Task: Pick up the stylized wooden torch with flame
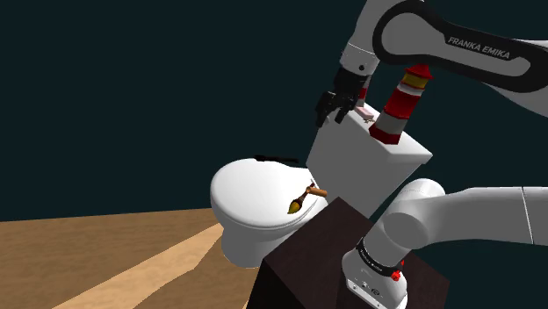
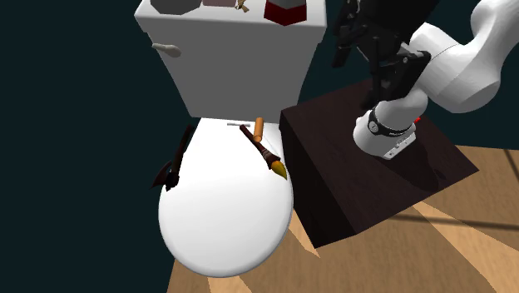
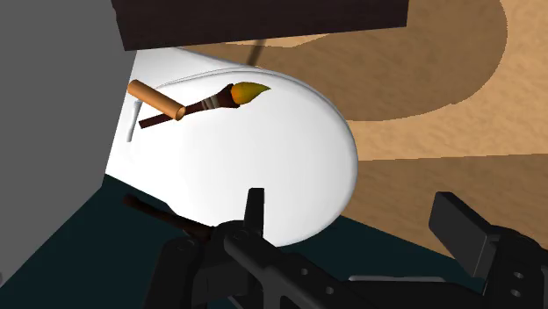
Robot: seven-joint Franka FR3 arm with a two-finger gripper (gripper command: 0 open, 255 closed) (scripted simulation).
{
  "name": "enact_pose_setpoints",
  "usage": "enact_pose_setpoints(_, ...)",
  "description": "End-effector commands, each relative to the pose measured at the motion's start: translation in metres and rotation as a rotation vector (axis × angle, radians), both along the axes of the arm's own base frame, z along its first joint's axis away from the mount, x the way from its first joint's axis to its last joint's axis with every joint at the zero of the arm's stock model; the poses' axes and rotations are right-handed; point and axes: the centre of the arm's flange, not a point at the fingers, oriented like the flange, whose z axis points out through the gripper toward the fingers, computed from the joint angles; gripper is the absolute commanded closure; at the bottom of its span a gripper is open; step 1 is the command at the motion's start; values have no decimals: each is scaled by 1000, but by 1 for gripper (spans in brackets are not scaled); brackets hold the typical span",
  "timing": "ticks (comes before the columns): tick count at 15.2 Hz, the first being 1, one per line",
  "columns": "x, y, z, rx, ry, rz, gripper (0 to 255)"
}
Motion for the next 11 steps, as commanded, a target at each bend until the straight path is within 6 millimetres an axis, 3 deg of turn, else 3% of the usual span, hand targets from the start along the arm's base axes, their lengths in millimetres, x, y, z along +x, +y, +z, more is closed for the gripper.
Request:
enact_pose_setpoints(1,0,0,0,0,0,0,0)
enact_pose_setpoints(11,40,-47,-119,46,23,-280,0)
